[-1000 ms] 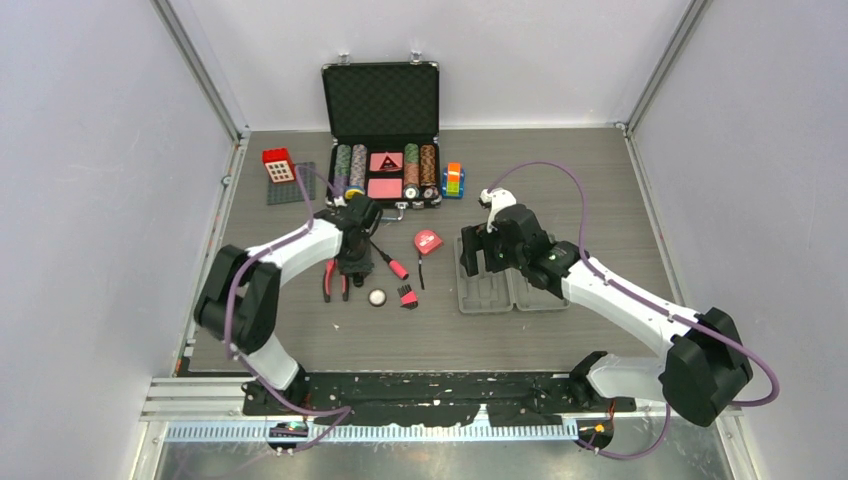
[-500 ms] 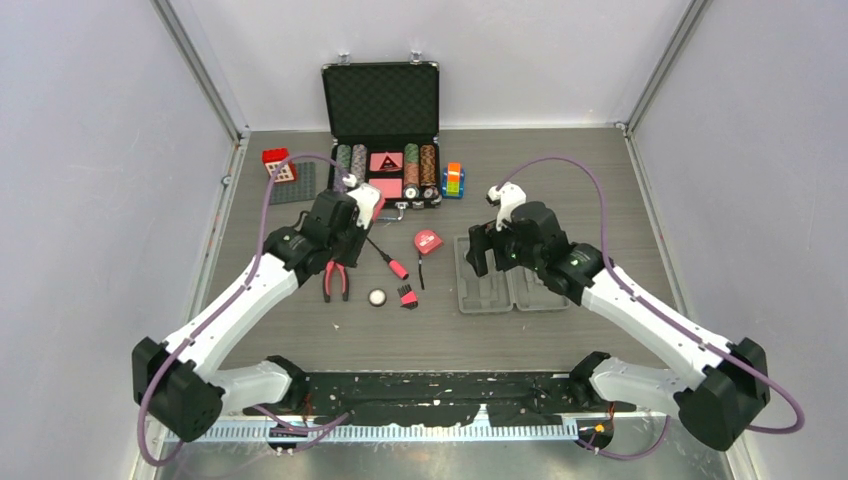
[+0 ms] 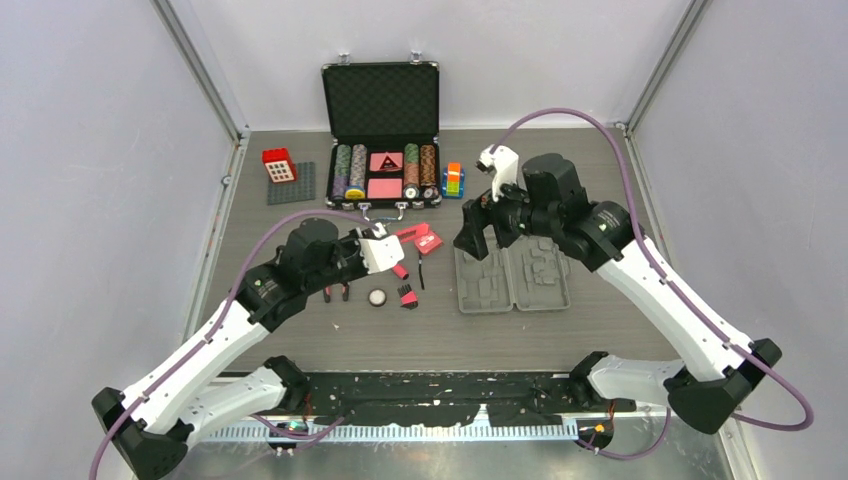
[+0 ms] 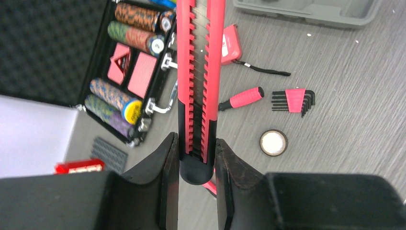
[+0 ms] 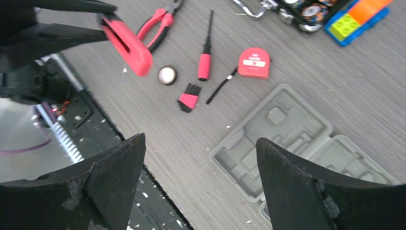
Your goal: Pack the tool kit
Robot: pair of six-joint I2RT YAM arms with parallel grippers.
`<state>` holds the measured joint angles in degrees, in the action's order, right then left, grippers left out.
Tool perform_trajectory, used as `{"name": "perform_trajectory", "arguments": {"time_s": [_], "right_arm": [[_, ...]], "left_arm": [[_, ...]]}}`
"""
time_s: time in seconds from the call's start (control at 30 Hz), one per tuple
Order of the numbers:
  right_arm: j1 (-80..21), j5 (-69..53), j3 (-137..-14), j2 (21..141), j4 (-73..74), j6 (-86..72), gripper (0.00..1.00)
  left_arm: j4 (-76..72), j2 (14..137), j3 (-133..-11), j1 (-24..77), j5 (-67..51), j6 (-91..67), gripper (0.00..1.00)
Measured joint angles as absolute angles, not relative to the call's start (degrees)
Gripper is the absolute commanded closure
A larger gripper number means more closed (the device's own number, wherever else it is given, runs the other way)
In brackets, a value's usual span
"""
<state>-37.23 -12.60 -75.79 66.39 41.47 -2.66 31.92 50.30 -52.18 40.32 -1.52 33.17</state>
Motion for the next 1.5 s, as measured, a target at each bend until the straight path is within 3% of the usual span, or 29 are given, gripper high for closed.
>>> {"name": "perform_trajectory", "arguments": {"time_s": [0.3, 0.63, 0.93, 1.1, 1.23, 1.4, 1.5], "right_arm": [[-39.1, -25.9, -87.0, 76.1, 45.8, -4.7, 0.13], [-44.2, -30.3, -91.4, 86.5, 48.5, -6.6, 0.27], [-44.3, -30.8, -91.4, 91.1, 51.6, -6.6, 0.52], [-44.4, -32.0, -91.1, 91.1, 52.0, -6.6, 0.77], [-44.4, -32.1, -90.5, 91.1, 51.9, -7.3, 0.93], [-44.1, -30.2, -88.2, 90.7, 50.6, -7.9, 0.95], [-43.0, -28.0, -84.1, 89.1, 49.1, -9.0, 0.95]], "left_arm": [[31.5, 51.0, -52.2, 44.8, -6.1, 46.2, 1.0], [30.3, 53.9, -52.2, 50.8, -5.9, 52.6, 1.0], [27.4, 54.7, -52.2, 54.5, -4.9, 54.8, 1.0], [25.8, 54.9, -52.2, 55.5, -4.1, 55.7, 0.99], [25.2, 55.5, -52.0, 55.8, -3.3, 55.7, 0.72], [21.9, 56.6, -50.4, 55.9, -0.1, 52.9, 0.35], [18.7, 56.8, -49.6, 55.9, 2.5, 48.6, 0.2]]}}
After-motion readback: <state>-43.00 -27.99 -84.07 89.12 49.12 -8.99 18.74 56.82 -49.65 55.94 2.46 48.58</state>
